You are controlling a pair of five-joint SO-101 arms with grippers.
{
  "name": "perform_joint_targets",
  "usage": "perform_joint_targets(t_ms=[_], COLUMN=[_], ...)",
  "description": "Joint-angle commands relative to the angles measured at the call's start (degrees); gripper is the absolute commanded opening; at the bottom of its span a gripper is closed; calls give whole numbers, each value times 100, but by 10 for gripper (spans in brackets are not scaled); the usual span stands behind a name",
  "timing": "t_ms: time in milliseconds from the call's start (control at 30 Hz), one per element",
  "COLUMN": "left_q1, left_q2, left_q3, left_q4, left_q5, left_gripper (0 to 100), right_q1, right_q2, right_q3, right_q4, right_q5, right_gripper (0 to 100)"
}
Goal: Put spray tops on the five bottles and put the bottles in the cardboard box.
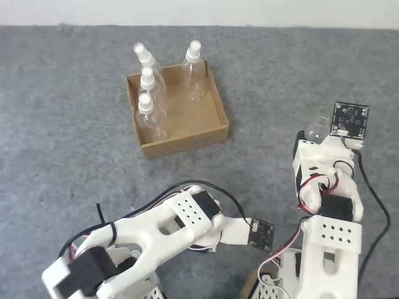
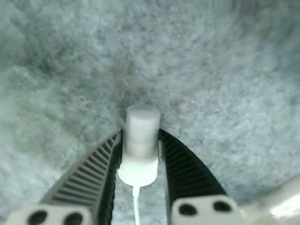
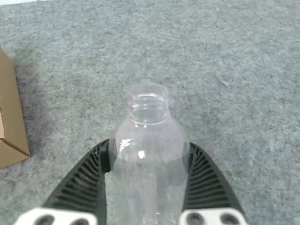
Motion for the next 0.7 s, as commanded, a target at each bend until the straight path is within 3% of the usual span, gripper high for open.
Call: perform_joint_targets(t_ms=[0, 667], left_q1=[-44, -44], left_q2=[18, 9], left_q3=[-233, -233], left_q4=[-79, 220], left_q5=[536, 2004], left_gripper=[13, 12], right_q1=[31, 22], right_q2=[-154, -154], right_q3=[-79, -79], right_q4=[-84, -84], right_q5=[-44, -53], right_gripper=[37, 36])
